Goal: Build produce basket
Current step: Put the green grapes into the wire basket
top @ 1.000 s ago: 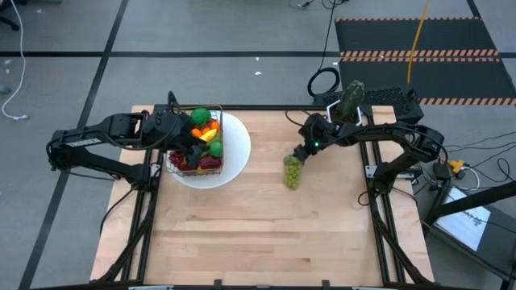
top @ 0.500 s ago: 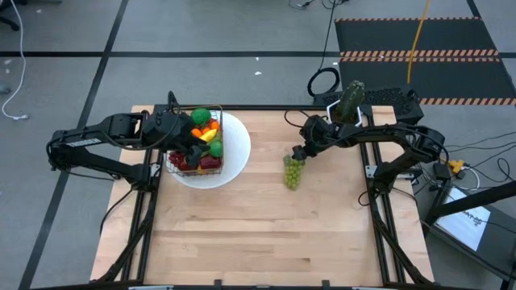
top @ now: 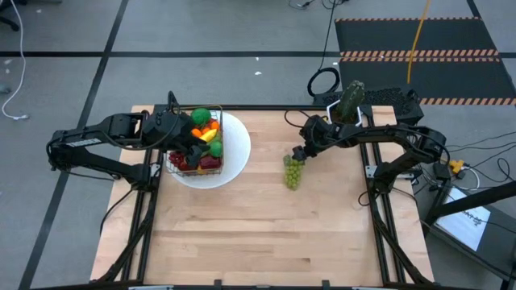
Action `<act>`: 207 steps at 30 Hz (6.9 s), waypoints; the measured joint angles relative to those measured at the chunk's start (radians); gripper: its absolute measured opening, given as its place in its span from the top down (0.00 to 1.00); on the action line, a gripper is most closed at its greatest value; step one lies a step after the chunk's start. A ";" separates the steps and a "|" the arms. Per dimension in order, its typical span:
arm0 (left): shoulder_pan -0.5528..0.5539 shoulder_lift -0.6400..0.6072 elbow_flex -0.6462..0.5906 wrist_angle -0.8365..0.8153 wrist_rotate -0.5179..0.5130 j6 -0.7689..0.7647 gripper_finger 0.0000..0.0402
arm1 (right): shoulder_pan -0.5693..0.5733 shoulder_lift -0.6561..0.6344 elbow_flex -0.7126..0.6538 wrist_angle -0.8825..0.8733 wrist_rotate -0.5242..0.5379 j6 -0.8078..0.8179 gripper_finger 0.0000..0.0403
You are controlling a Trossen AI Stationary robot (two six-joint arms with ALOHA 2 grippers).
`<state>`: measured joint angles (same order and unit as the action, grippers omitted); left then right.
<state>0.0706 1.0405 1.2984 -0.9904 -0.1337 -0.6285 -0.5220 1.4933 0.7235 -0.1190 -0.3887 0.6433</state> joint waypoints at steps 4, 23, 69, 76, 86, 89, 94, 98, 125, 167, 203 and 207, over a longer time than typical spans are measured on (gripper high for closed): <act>0.000 0.000 0.000 0.000 0.000 0.000 0.68 | 0.000 0.000 0.000 0.000 0.018 -0.005 0.68; 0.000 0.000 0.000 0.001 0.000 -0.003 0.68 | 0.045 -0.088 0.000 0.062 -0.027 -0.002 0.99; -0.066 0.000 0.000 0.352 0.001 0.054 0.68 | 0.524 -0.341 0.694 -0.053 0.520 -0.548 1.00; -0.066 0.000 0.000 0.358 -0.071 -0.012 0.68 | 0.531 -0.341 0.695 -0.070 0.518 -0.836 1.00; -0.066 0.000 0.000 0.341 -0.093 -0.063 0.68 | 0.531 -0.341 0.695 -0.075 0.519 -0.998 1.00; -0.066 0.000 0.000 0.347 -0.120 -0.066 0.68 | 0.543 -0.341 0.695 -0.075 0.519 -1.000 1.00; -0.066 0.000 0.000 0.357 -0.162 -0.088 0.68 | 0.566 -0.341 0.695 -0.075 0.518 -1.023 1.00; -0.066 0.000 0.000 0.357 -0.164 -0.099 0.68 | 0.570 -0.341 0.688 -0.073 0.519 -1.020 1.00; -0.100 0.134 0.001 0.645 -0.153 0.078 0.68 | 0.509 -0.325 0.673 -0.116 0.517 0.116 1.00; -0.218 0.128 0.000 0.650 -0.047 0.291 0.40 | 0.585 -0.328 0.061 0.674 0.871 0.786 1.00; -0.158 0.428 0.000 1.167 -0.091 0.463 0.40 | 0.598 -0.328 0.287 0.475 0.641 -0.315 1.00; -0.145 0.428 0.000 1.164 -0.166 0.494 0.40 | 0.593 -0.328 0.287 0.465 0.612 -0.323 1.00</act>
<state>-0.0746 1.4689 1.2980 0.1736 -0.3001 -0.1349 0.0711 1.1656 1.0103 0.3461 0.2233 0.3202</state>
